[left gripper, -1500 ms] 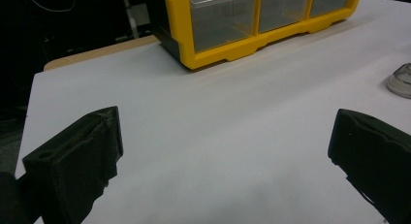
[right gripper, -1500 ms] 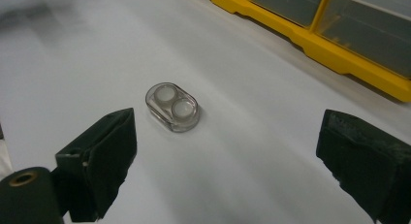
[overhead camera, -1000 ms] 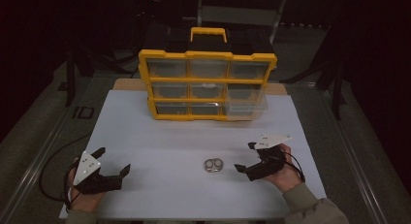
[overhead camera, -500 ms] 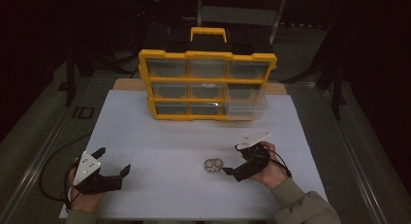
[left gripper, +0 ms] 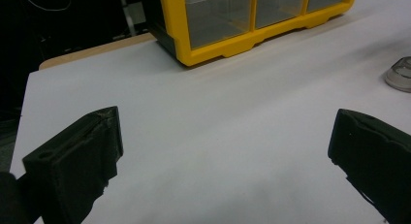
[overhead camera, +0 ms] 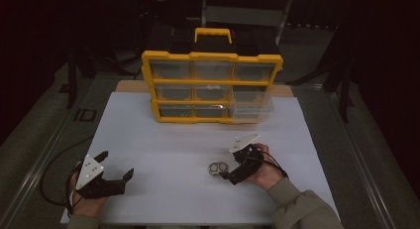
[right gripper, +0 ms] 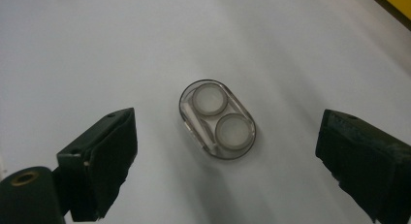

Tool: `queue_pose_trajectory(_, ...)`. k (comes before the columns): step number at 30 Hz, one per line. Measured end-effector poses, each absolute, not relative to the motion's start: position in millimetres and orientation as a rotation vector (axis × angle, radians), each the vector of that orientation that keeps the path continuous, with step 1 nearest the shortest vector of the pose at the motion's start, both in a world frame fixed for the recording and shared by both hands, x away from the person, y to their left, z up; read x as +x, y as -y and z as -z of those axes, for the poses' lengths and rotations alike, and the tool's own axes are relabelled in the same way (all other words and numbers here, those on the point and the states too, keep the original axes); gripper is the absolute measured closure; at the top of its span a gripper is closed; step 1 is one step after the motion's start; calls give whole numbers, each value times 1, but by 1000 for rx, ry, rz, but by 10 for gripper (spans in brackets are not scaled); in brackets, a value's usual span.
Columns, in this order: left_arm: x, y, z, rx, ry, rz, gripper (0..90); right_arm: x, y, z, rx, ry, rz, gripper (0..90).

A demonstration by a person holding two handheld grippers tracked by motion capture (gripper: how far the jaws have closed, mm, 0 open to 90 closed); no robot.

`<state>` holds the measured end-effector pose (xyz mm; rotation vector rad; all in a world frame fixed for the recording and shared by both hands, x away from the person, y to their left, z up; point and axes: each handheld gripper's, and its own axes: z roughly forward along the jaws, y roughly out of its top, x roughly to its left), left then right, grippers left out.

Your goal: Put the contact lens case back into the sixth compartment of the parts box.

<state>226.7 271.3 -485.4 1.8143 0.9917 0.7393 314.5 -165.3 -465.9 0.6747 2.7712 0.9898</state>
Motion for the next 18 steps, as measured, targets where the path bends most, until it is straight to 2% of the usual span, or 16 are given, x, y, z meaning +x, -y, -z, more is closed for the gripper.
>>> queue_pose_trajectory(16, 227, -270, 487, 1828, -984, -735, 0, 335, 153, 494, 635, -2819, -909, 85)
queue_pose_trajectory(18, 227, -270, 487, 1830, -984, -735, 0, 335, 150, 495, 620, -2832, -909, 107)
